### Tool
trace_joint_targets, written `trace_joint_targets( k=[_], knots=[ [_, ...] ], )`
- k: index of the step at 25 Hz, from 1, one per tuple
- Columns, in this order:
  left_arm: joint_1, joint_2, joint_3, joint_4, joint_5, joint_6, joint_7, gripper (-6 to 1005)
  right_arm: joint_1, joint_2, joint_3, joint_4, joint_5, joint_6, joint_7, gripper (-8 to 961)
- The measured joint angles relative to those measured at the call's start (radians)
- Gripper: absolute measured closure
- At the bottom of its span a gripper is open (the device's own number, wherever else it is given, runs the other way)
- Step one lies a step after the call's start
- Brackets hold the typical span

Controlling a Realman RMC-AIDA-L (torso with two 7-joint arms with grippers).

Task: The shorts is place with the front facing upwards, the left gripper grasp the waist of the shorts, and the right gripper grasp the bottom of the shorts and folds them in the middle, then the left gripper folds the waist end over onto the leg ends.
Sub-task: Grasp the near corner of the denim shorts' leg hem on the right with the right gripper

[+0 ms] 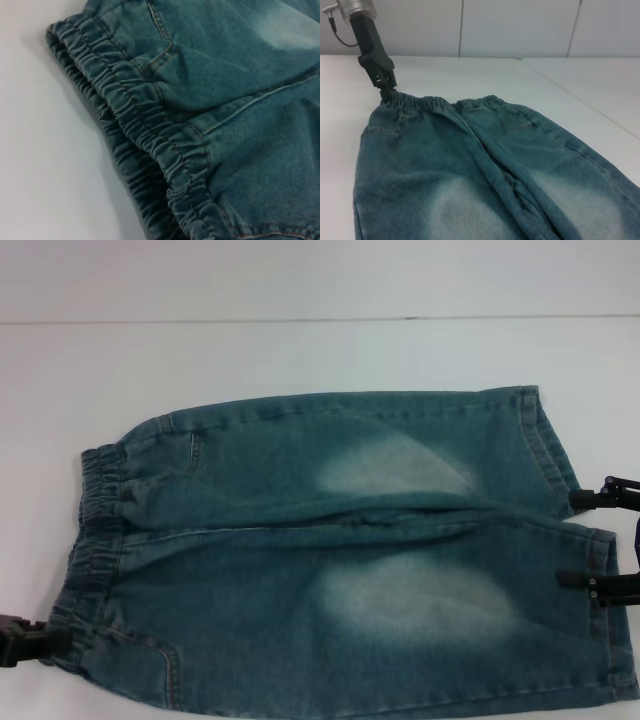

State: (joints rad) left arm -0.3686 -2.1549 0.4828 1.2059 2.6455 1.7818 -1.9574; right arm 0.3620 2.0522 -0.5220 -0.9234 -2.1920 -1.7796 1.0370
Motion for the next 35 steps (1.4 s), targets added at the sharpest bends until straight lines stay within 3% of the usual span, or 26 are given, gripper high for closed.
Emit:
trace_joint_targets(
  k=[13, 19, 23, 26, 30, 35],
  knots=[
    [-0.01, 0.002, 0.001, -0.008, 0.005, -0.013, -0.002, 916, -0.006, 0.002, 0.007, -0.006, -0.003, 0.002, 0.07, 36],
    [-0.01, 0.003, -0.002, -0.012, 0.01, -0.048, -0.015, 918, -0.001, -0.021, 0.014, -0.122, -0.056, -0.078, 0.28, 36],
    [-0.005, 0.003, 0.0, -0.012, 0.008, -0.054, -0.015, 920, 0.054, -0.045, 0.005, -0.18, -0.235, -0.183, 0.423, 36],
    [-0.006, 0.001, 0.0, -0.012, 0.006, -0.055, -0.015, 920, 0.088, -0.051, -0.013, -0.176, -0.343, -0.202, 0.468, 37],
    [-0.01, -0.002, 0.003, -0.012, 0.01, -0.052, -0.015, 920, 0.128, -0.042, -0.066, -0.157, -0.483, -0.203, 0.525, 44],
    [-0.006, -0.003, 0.003, -0.01, 0.009, -0.052, -0.015, 920, 0.13, -0.039, -0.13, -0.154, -0.51, -0.209, 0.58, 53]
  ],
)
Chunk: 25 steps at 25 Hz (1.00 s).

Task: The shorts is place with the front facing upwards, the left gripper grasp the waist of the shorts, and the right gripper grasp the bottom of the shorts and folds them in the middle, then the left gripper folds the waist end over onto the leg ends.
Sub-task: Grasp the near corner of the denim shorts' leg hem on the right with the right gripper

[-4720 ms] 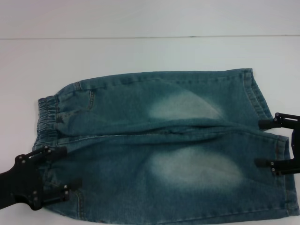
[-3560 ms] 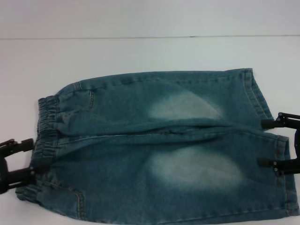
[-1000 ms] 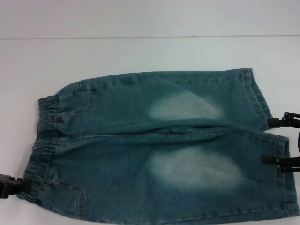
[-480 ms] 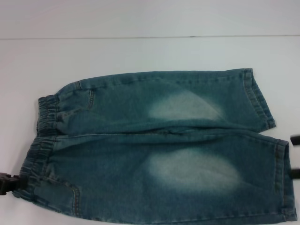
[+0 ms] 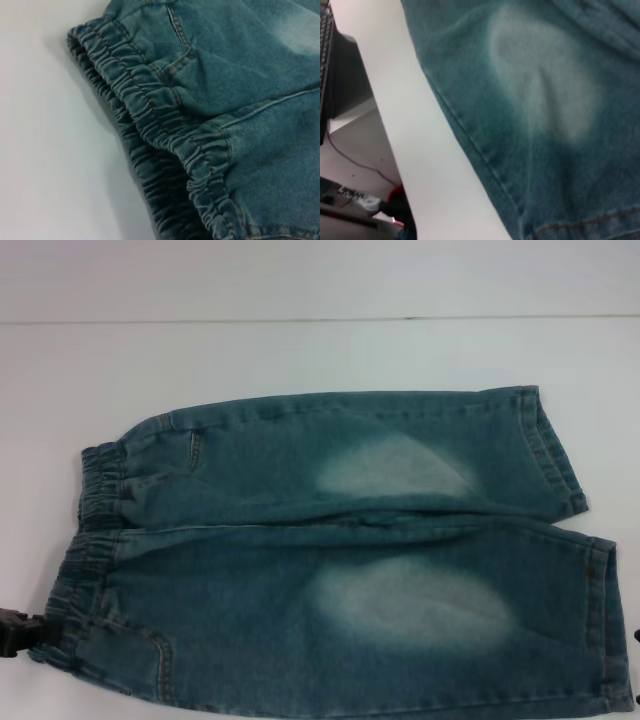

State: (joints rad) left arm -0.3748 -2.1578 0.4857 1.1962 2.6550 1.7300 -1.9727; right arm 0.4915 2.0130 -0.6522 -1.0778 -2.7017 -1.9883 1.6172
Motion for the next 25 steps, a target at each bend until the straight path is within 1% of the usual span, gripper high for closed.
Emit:
trace_joint_targets(
  k=[7, 12, 18, 25],
  knots=[
    [0.0, -0.001, -0.001, 0.001, 0.003, 0.001, -0.005, 920, -0.006, 0.001, -0.064, 0.007, -0.005, -0.002, 0.029, 65],
    [-0.003, -0.001, 0.0, 0.002, 0.003, 0.003, -0.01, 920, -0.005, 0.008, -0.104, 0.025, -0.007, -0.001, 0.032, 73],
    [-0.004, -0.001, 0.004, 0.004, 0.005, 0.006, -0.012, 919, 0.0, 0.014, -0.12, 0.039, -0.008, 0.001, 0.029, 84],
    [0.001, -0.001, 0.004, 0.004, 0.005, 0.005, -0.012, 919, 0.001, 0.019, -0.111, 0.04, 0.003, 0.004, 0.012, 96]
  ],
)
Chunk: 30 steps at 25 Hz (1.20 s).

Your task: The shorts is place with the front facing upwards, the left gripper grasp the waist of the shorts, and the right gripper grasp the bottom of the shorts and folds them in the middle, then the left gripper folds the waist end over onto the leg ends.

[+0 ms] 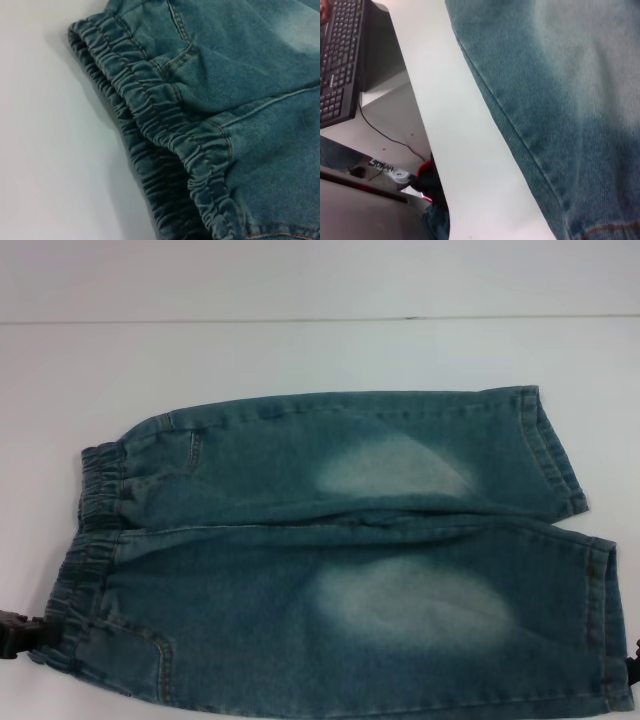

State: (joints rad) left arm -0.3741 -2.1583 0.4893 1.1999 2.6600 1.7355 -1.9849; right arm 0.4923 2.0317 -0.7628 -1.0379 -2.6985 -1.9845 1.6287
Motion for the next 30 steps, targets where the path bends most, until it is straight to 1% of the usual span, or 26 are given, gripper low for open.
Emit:
trace_joint_targets(
  k=[4, 15, 20, 26, 30],
  knots=[
    [0.002, 0.0, 0.004, -0.002, 0.0, -0.001, 0.0, 919, 0.002, 0.002, 0.016, 0.001, 0.002, 0.0, -0.013, 103],
    [0.004, 0.0, 0.011, -0.005, 0.001, -0.004, 0.0, 919, 0.006, 0.002, 0.011, 0.01, 0.0, 0.013, -0.024, 336],
    [0.005, -0.001, 0.011, -0.007, 0.002, -0.001, 0.0, 919, 0.006, 0.004, 0.009, 0.011, 0.001, 0.022, -0.042, 599],
    [0.006, -0.001, 0.011, -0.026, 0.002, 0.004, 0.0, 920, 0.006, 0.013, 0.025, 0.01, 0.002, 0.036, -0.064, 776],
    [0.006, 0.002, 0.004, -0.032, 0.001, 0.005, 0.0, 919, 0.005, 0.017, 0.025, 0.008, 0.002, 0.049, -0.065, 855]
  ],
)
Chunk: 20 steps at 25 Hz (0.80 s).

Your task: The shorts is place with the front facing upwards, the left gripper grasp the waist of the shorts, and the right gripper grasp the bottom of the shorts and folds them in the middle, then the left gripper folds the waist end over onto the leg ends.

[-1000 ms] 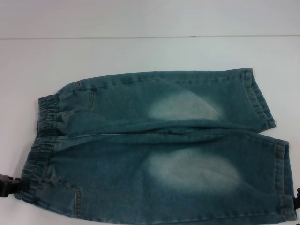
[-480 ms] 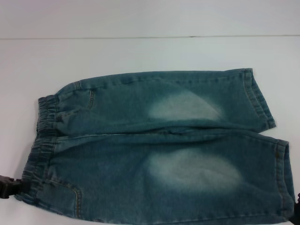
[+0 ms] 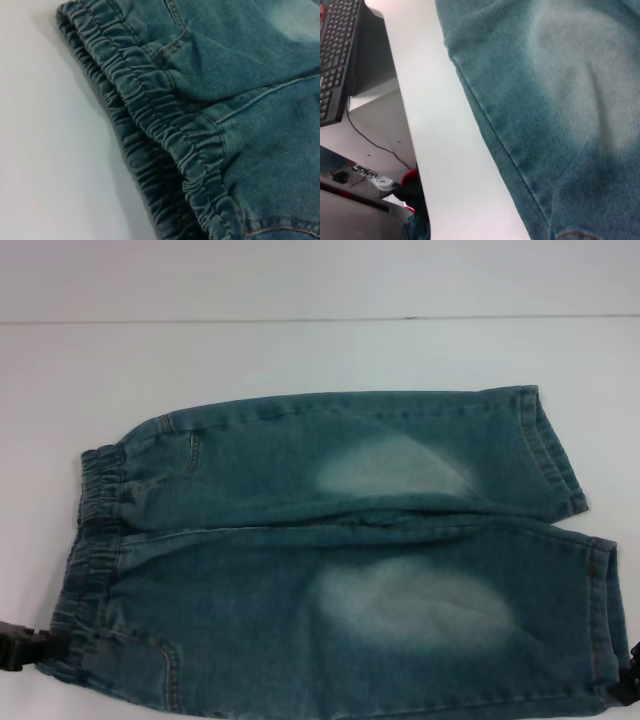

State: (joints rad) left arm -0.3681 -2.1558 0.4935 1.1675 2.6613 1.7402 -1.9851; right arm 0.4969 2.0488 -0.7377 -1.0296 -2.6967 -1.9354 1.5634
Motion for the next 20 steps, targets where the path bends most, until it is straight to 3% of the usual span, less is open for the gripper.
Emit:
trace_joint_targets(
  k=[7, 16, 20],
  knots=[
    [0.0, 0.003, -0.006, 0.004, -0.005, 0.029, -0.003, 919, -0.007, 0.001, 0.028, -0.016, 0.0, -0.034, -0.029, 902],
    [0.011, 0.039, -0.02, 0.022, 0.001, 0.085, -0.017, 918, -0.061, 0.001, 0.023, -0.06, 0.02, -0.059, -0.054, 903],
    [0.011, 0.044, -0.02, 0.022, 0.018, 0.099, -0.022, 918, -0.084, -0.001, -0.01, -0.067, 0.045, -0.062, -0.068, 904]
  ],
)
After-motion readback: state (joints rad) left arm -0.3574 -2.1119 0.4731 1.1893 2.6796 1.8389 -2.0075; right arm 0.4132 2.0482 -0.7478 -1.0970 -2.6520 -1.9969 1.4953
